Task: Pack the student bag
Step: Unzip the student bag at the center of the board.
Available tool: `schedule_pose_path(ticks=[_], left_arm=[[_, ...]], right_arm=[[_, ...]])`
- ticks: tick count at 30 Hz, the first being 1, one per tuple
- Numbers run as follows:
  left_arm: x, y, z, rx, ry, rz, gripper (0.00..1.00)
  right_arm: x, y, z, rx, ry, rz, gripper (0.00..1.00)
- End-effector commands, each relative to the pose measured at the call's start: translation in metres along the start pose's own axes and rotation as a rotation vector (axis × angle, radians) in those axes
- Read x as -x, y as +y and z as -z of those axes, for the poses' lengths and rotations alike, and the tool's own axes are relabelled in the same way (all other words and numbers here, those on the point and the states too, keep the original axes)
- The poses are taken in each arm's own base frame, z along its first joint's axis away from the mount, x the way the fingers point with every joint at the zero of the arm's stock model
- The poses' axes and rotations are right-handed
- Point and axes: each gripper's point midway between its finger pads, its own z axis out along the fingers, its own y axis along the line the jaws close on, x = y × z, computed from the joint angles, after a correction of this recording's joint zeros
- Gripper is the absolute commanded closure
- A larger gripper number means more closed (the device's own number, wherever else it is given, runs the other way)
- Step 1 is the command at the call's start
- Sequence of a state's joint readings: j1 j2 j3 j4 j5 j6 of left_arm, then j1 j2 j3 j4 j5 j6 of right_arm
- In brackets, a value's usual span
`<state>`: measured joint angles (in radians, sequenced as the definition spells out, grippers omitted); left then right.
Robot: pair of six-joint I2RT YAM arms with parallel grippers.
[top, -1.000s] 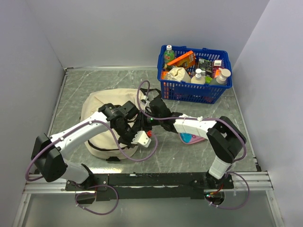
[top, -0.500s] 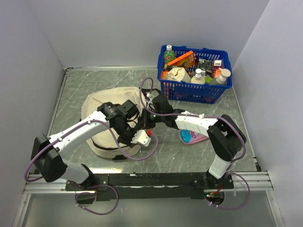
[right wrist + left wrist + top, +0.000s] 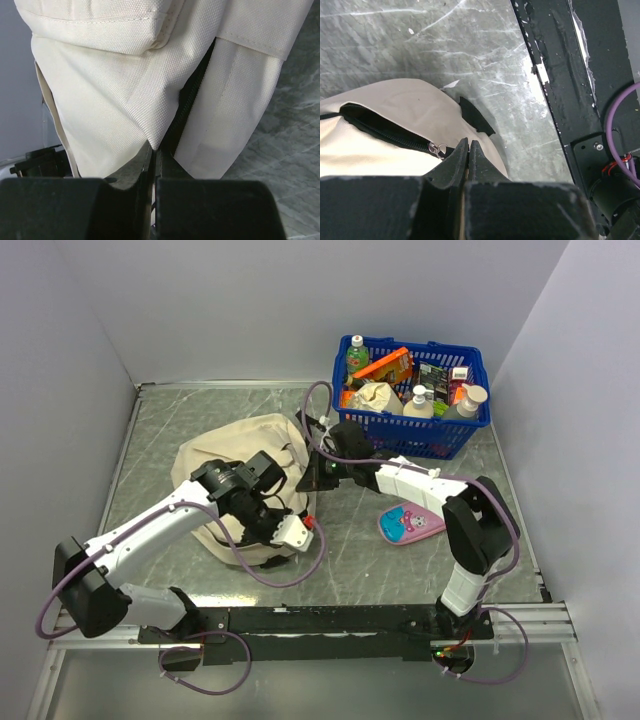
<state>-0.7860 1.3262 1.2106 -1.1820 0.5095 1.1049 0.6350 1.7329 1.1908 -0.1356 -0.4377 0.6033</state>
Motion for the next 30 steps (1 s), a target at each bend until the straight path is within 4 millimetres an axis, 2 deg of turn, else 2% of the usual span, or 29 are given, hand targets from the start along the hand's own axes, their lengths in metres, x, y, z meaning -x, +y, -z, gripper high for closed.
schedule_pose_path(ticks=[1,3,7,12,14,16,19,22,23,25,27,28,29,30], left_arm=[[-0.002,-0.033,0.007,-0.125,0.015,0.045,0.99],[-0.016,-0.043,0.005,-0.164,0.072,0.087,0.99],[-0.049,-0.065,-0.002,-0.187,0.178,0.127,0.99],[-0.059,-0.078,0.004,-0.143,0.192,0.093,0.99],[-0.061,-0.082,0.003,-0.144,0.189,0.107,0.99],[-0.063,-0.086,0.003,-0.145,0.192,0.118,0.99],[-0.061,-0.082,0.004,-0.107,0.181,0.118,0.99],[-0.051,-0.061,0.006,-0.017,0.152,0.126,0.75],[-0.048,-0.054,0.006,0.007,0.143,0.124,0.58],[-0.045,-0.044,0.008,0.051,0.139,0.140,0.38],[-0.039,-0.022,0.014,0.158,0.123,0.139,0.12],[-0.035,-0.010,0.017,0.219,0.107,0.142,0.06],[-0.030,0.002,0.023,0.296,0.086,0.172,0.06],[-0.023,0.036,0.036,0.455,0.070,0.155,0.06]], right_arm=[[0.028,-0.034,0.000,-0.115,-0.105,0.007,1.00],[0.037,-0.045,0.002,-0.157,-0.120,0.008,1.00],[0.077,-0.043,0.012,-0.172,-0.186,0.029,1.00],[0.117,-0.049,0.020,-0.204,-0.241,0.032,1.00],[0.121,-0.052,0.020,-0.221,-0.236,0.035,1.00],[0.121,-0.046,0.016,-0.194,-0.225,0.036,1.00],[0.109,-0.034,0.012,-0.150,-0.206,0.047,1.00],[0.085,-0.013,0.008,-0.070,-0.145,0.049,1.00],[0.080,-0.005,0.007,-0.039,-0.136,0.050,1.00],[0.069,0.009,0.012,0.030,-0.100,0.015,1.00],[0.067,0.020,0.021,0.065,-0.093,-0.008,1.00],[0.067,0.025,0.025,0.080,-0.093,-0.013,1.00],[0.067,0.036,0.033,0.114,-0.086,-0.013,1.00],[0.066,0.043,0.036,0.135,-0.077,-0.028,1.00]])
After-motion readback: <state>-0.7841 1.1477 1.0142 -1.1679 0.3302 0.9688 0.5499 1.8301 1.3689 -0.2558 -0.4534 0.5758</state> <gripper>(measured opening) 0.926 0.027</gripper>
